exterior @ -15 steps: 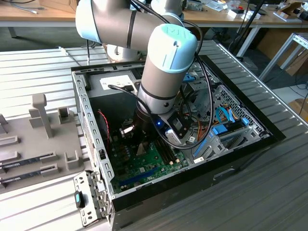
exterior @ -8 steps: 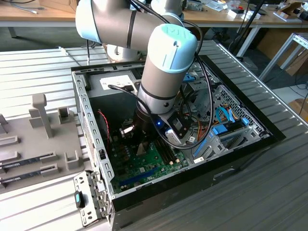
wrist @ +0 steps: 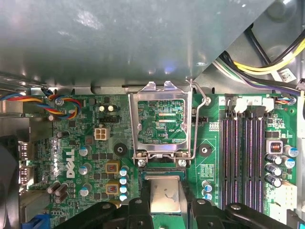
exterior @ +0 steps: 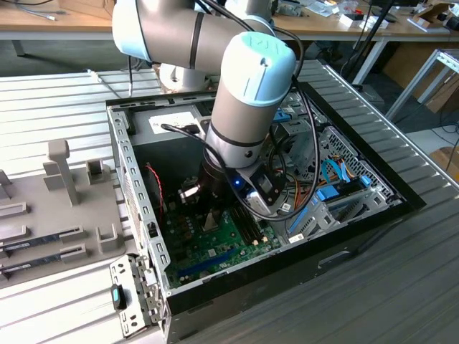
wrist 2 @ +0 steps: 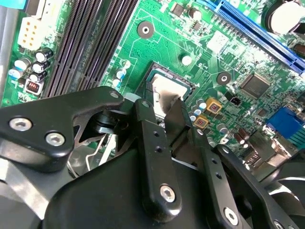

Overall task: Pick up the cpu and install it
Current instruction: 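Place the cpu into insertion slot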

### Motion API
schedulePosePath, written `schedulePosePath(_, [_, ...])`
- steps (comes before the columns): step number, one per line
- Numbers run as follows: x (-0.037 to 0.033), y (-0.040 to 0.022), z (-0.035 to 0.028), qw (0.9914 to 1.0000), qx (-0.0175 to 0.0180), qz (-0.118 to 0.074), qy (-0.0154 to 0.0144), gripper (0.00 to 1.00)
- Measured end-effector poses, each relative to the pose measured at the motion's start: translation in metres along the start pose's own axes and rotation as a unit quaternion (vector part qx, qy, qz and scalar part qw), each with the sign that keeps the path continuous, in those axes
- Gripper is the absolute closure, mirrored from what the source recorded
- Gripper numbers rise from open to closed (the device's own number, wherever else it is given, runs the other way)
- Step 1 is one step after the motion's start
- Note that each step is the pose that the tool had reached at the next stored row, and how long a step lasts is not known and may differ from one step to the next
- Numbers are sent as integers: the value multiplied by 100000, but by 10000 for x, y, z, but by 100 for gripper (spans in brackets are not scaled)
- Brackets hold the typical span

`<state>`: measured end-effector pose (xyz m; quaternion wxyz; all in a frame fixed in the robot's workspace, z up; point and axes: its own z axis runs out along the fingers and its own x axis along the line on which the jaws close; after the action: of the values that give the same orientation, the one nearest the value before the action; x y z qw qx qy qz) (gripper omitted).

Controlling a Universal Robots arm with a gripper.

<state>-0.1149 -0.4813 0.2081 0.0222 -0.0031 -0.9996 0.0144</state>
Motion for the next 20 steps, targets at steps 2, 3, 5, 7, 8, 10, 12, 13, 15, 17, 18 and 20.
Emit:
schedulePosePath(2, [1,-1,-6,100000,7,1,5,63])
schedulePosePath(3, [1,-1,-6,100000,1,0,3,63])
schedulePosePath(5, [1,-1,-7,100000,3,0,8,63])
schedulePosePath(7, [1,-2,-7,100000,2,-1,9,63])
schedulePosePath(8, [1,-1,-7,100000,-5,1,7,63])
schedulePosePath(10, [1,-1,-7,100000,-13,-1,8,62])
schedulePosePath(12, [1,-1,-7,100000,-21,-2,8,50])
schedulePosePath(13, [1,-1,0,100000,-25,-1,4,50])
schedulePosePath(15, [3,-1,16,100000,-3,-284,4,50])
schedulePosePath(17, [6,-1,24,99994,30,-1072,-21,50])
schedulePosePath(18, [11,0,26,99994,31,-1071,-21,50])
schedulePosePath(20, [22,0,31,99994,19,-1052,-25,50])
